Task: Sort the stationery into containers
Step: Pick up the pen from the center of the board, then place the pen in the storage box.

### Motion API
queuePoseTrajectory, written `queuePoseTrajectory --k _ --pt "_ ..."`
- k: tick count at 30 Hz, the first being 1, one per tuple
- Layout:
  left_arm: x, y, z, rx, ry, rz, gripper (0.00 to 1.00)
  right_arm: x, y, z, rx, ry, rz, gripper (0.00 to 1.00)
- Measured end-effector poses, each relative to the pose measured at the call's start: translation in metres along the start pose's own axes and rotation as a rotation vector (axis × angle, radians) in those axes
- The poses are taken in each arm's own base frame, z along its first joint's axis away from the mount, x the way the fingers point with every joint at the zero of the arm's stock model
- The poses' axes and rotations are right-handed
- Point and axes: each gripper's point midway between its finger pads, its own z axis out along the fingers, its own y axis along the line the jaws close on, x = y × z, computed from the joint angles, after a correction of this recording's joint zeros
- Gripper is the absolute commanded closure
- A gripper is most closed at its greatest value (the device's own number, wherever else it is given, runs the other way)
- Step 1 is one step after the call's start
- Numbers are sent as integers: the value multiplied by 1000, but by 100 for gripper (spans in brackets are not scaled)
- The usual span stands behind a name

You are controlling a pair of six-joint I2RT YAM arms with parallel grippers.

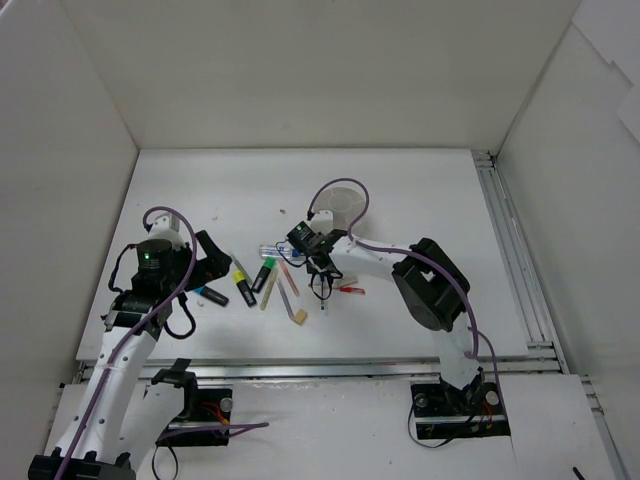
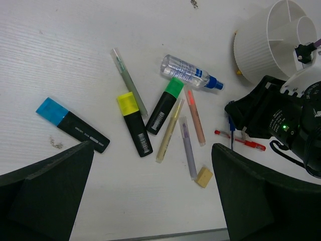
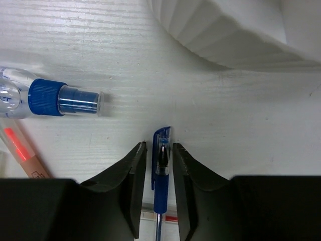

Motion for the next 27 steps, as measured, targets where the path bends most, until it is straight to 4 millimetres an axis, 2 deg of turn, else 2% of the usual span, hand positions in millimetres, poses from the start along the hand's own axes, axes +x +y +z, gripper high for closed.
queuePoseTrajectory --k 6,12,16,19,21,24,27 --pt "0 0 0 0 0 0 0 1 -1 -1 14 -7 0 99" --pt "0 0 0 1 1 1 0 1 0 -4 14 -11 -6 100" --pt "1 0 1 1 8 2 0 -10 2 -19 -5 -38 -17 100" --pt "2 0 2 2 13 1 0 -34 4 -47 -39 -112 -32 100" --pt "3 1 4 -2 19 1 0 -59 6 -72 -84 -192 -37 100" --pt "5 2 7 -9 34 0 0 -104 10 -122 -208 -385 -32 100" --pt "8 4 10 -17 49 -2 0 -135 5 -165 -335 -583 -33 100"
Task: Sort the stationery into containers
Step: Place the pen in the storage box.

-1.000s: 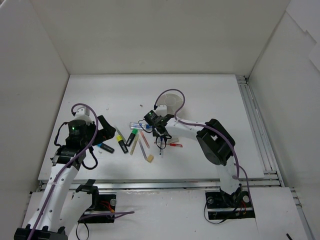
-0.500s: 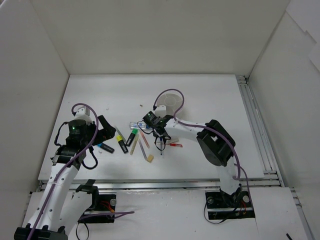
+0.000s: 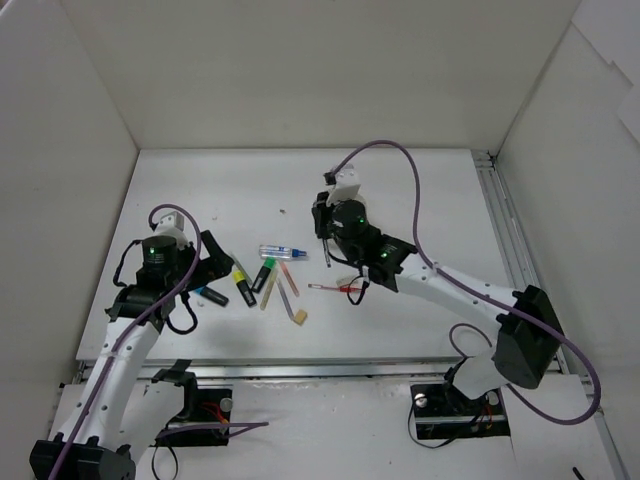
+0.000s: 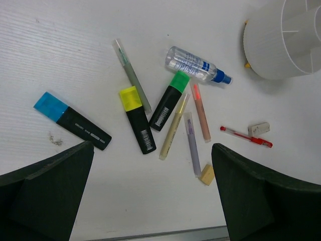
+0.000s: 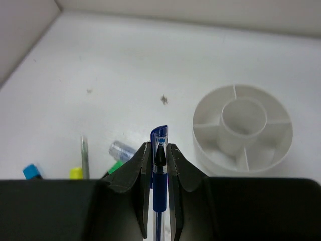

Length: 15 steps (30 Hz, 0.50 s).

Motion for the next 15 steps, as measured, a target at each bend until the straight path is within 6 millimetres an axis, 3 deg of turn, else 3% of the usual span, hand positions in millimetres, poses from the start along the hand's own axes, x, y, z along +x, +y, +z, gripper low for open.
queuePoseTrajectory --k 3,7,12,15 --pt "2 1 2 -2 13 0 0 -38 -11 0 -85 -182 0 100" --pt "3 0 3 2 19 11 0 -69 -48 27 -83 -320 0 100" --pt "-1 -1 2 8 8 23 0 -81 -85 62 -36 -415 -8 100" --pt "-7 -5 1 17 -9 28 0 -86 -86 81 -28 -453 -36 100"
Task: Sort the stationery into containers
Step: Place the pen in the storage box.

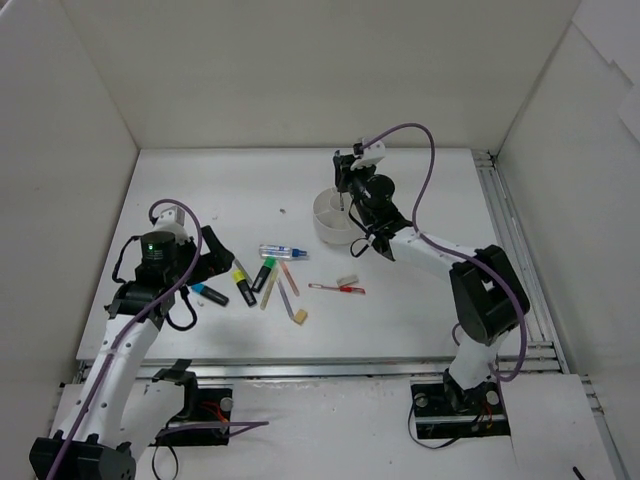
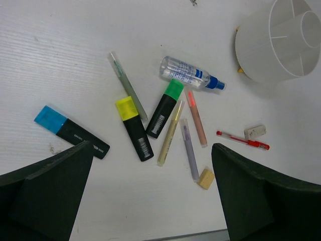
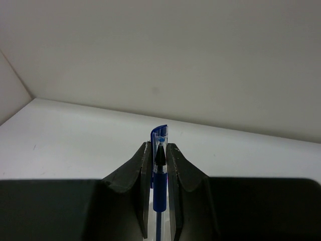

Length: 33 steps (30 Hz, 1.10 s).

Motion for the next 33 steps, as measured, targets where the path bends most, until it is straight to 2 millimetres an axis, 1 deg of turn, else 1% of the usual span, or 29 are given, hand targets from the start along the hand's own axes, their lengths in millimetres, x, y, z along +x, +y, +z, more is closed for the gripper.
queuePoseTrajectory --k 2,5,8,11,17,20,23,26,30,33 --pt "-5 -2 0 6 -11 6 0 0 0 12 -3 -32 -9 99" --pt "-11 -5 3 8 -14 18 0 3 -1 22 -5 -64 -10 98" --pt "-12 -5 8 2 -4 24 0 5 -7 33 6 -99 -14 97" --pt "-10 -3 13 -7 15 25 0 12 -16 42 21 -115 -17 95" --pt "-7 0 17 -15 32 34 0 50 -33 50 42 -63 -32 93" --pt "-8 0 18 -14 29 38 0 72 -34 51 35 -26 -38 92" --pt "-8 0 18 -13 28 39 0 89 -33 51 23 2 -38 89" --pt "-9 -1 19 -12 25 41 0 97 -31 50 15 15 -32 84" --pt "-9 -1 19 -11 25 41 0 104 -30 42 11 18 -26 78" --pt "-9 -2 20 -3 27 41 0 126 -30 30 10 71 -31 74"
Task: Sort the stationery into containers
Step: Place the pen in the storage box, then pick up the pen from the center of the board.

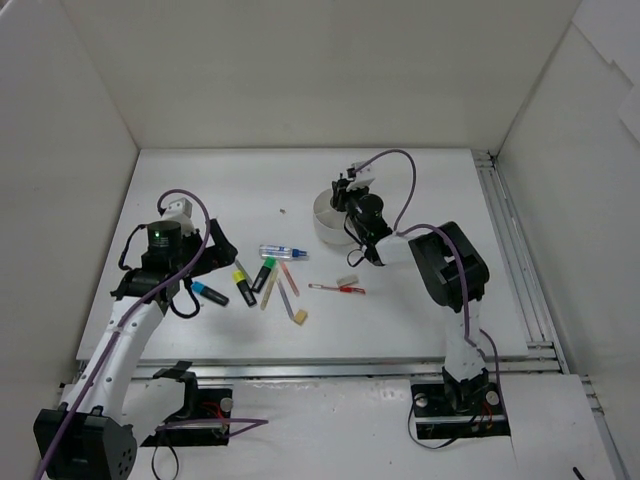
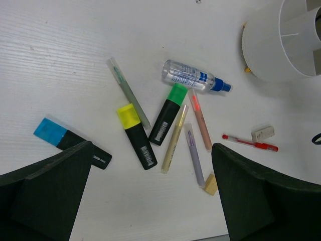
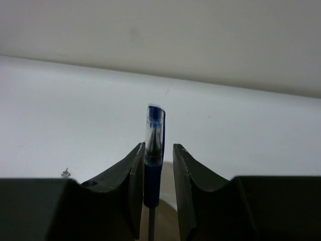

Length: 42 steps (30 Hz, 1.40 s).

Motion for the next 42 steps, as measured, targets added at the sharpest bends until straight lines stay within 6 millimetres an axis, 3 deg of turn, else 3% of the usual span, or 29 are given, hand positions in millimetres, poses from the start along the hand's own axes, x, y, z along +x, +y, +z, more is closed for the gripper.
queuePoseTrajectory --k 3,14,16,22,25,29,32,36,39,42 --pt "0 -1 1 8 3 0 0 3 1 -7 -1 7 -2 69" --pt "-3 -8 -3 42 -11 5 0 -6 17 -29 -28 22 -8 26" --pt "-4 -11 -5 54 -18 10 0 -19 19 -32 -28 4 -8 2" --pt "-2 -24 -11 95 -23 44 0 -100 23 -53 -10 -139 12 2" --pt "3 -42 -13 155 -3 110 0 -140 18 -77 18 -196 57 2" --pt "17 -86 -14 277 38 283 0 -187 5 -119 89 -173 161 2" --pt "40 -129 -14 383 67 458 0 -200 -10 -155 164 -93 235 2" --pt "93 -171 -3 498 140 696 0 -191 -40 -208 321 41 280 2" --pt "132 -177 16 524 233 825 0 -175 -55 -244 389 122 285 2" --pt "154 -179 40 512 305 917 0 -158 -64 -274 409 171 292 2"
